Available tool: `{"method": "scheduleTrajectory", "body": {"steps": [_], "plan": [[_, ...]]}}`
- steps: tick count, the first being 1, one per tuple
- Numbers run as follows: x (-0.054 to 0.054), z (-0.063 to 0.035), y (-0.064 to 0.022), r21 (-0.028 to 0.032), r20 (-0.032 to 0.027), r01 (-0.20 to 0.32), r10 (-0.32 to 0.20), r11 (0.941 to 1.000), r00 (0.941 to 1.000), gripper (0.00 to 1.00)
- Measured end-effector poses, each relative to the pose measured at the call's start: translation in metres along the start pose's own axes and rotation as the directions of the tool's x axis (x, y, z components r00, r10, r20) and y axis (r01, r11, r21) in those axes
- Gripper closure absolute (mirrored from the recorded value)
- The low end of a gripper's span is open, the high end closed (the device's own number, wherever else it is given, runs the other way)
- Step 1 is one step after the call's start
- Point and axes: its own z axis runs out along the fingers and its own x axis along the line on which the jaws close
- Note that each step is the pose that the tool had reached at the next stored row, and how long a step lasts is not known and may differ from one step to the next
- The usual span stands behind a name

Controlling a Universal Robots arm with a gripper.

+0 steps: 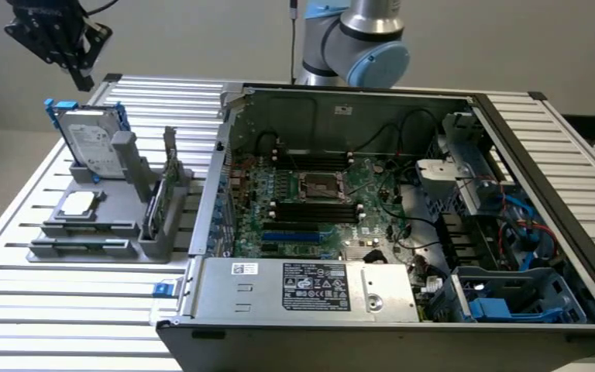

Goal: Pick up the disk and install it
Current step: 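Reach for the disk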

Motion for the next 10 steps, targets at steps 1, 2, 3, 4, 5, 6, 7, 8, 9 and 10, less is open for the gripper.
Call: {"method": "scheduleTrajectory", "body": {"steps": [1,2,3,4,5,6,7,8,9,10], "plan": [[0.005,0.0007,0.0011,0.0000,-0.0001,0.000,0.000,1.0000,1.0000,0.89],[0.009,0.0014,0.0020,0.0000,0.0000,0.000,0.000,1.0000,1.0000,0.89],[0.014,0.0021,0.0030,0.0001,-0.0001,0.000,0.000,1.0000,1.0000,0.89],[0.019,0.0028,0.0039,0.0000,-0.0001,0.000,0.000,1.0000,1.0000,0.89],[0.023,0.0036,0.0047,0.0000,-0.0001,0.000,0.000,1.0000,1.0000,0.89],[0.028,0.0044,0.0056,0.0000,-0.0001,0.000,0.000,1.0000,1.0000,0.89],[0.033,0.0053,0.0065,0.0000,-0.0001,0.000,0.000,1.0000,1.0000,0.89],[0.037,0.0058,0.0068,-0.0001,-0.0001,0.000,0.000,1.0000,1.0000,0.89],[0.041,0.0059,0.0065,-0.0002,-0.0001,0.000,0.000,1.0000,1.0000,0.89],[0.041,0.0058,0.0065,0.0000,-0.0004,0.000,0.000,1.0000,1.0000,0.89]]}}
